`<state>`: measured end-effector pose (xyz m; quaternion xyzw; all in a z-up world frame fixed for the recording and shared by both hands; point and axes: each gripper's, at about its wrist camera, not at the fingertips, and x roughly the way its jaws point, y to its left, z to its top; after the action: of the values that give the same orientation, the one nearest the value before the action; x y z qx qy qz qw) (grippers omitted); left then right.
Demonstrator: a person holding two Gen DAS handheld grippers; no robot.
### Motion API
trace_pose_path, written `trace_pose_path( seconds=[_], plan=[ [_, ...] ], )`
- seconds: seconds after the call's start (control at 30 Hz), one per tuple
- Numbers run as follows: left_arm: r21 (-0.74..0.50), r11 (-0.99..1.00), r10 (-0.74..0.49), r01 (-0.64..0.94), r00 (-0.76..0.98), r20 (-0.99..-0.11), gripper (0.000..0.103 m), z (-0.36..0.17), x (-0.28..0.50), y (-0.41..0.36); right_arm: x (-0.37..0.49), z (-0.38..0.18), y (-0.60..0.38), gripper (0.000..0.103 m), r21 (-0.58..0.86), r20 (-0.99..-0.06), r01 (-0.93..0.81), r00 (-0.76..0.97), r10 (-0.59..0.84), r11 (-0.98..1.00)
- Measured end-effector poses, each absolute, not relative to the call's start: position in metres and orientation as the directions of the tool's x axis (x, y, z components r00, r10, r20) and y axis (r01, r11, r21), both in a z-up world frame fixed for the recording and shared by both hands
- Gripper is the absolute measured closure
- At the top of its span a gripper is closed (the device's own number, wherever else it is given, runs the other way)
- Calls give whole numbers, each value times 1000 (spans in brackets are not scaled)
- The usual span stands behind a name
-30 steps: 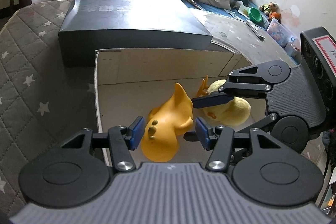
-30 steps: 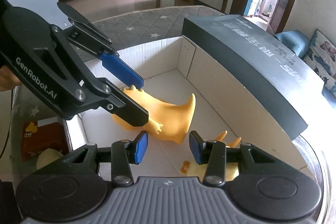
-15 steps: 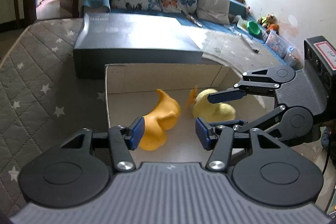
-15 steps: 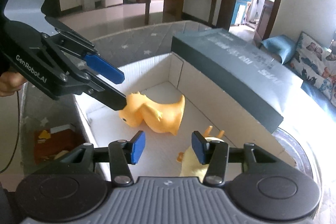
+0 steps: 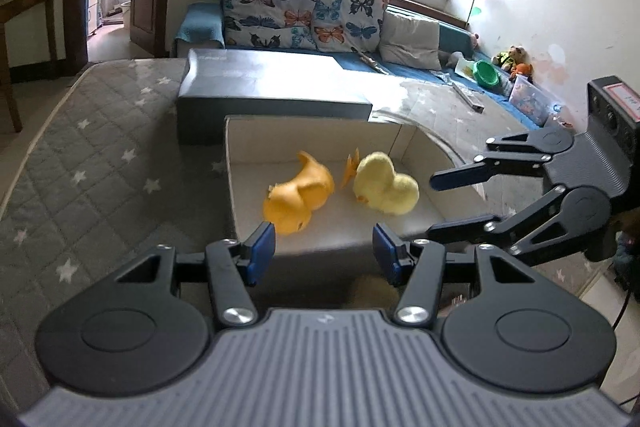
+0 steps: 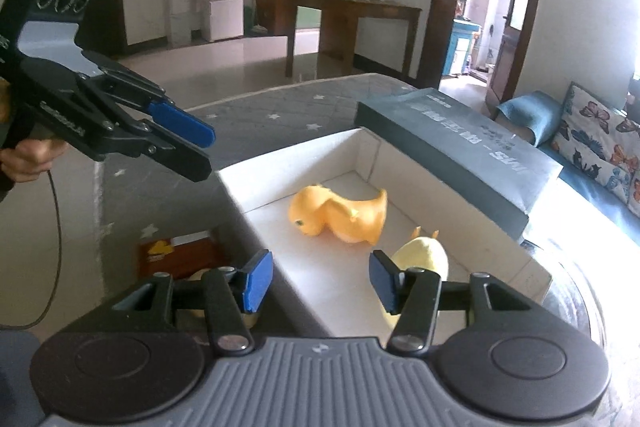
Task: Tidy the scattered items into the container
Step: 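Open the left gripper to release the rubber duck toy in the box, then move the left gripper toward the beige peanut-shaped plush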
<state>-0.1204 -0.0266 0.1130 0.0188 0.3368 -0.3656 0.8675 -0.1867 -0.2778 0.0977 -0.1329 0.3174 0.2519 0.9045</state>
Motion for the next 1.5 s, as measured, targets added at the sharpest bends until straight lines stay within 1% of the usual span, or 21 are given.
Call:
trace_pose_path(
  seconds=[0.2,0.37,0.63,0.93,1.07,1.17,1.27,1.5],
  plan=[
    [-226,744,-607,629,493,-623,48,95,-141,-15,-216,96,-269,48,-46,-630,-590,643,435,806],
    [-252,742,-604,622,456,-654,48,78,-147,-14,-227,86,-256,47,-19,-647,-627,601,469,779],
    [-275,717,-625,640,417,-660,48,66,-155,-25,-219,59,-241,47,-17,-703,-633,558,441,774],
    [-310,695,-641,649,364,-675,48,50,-157,-40,-204,37,-237,47,-24,-733,-626,541,412,779],
    [-327,684,-651,652,341,-678,48,45,-158,-42,-202,34,-240,46,-18,-738,-622,537,409,783],
    [-331,675,-656,659,332,-678,48,43,-158,-43,-200,32,-242,42,-16,-738,-618,537,408,786],
    [-351,670,-663,654,314,-679,48,41,-156,-45,-199,31,-242,42,-19,-738,-622,537,408,783],
    [-343,663,-661,665,305,-686,48,41,-159,-46,-199,31,-241,42,-31,-743,-640,528,411,767]
  ],
)
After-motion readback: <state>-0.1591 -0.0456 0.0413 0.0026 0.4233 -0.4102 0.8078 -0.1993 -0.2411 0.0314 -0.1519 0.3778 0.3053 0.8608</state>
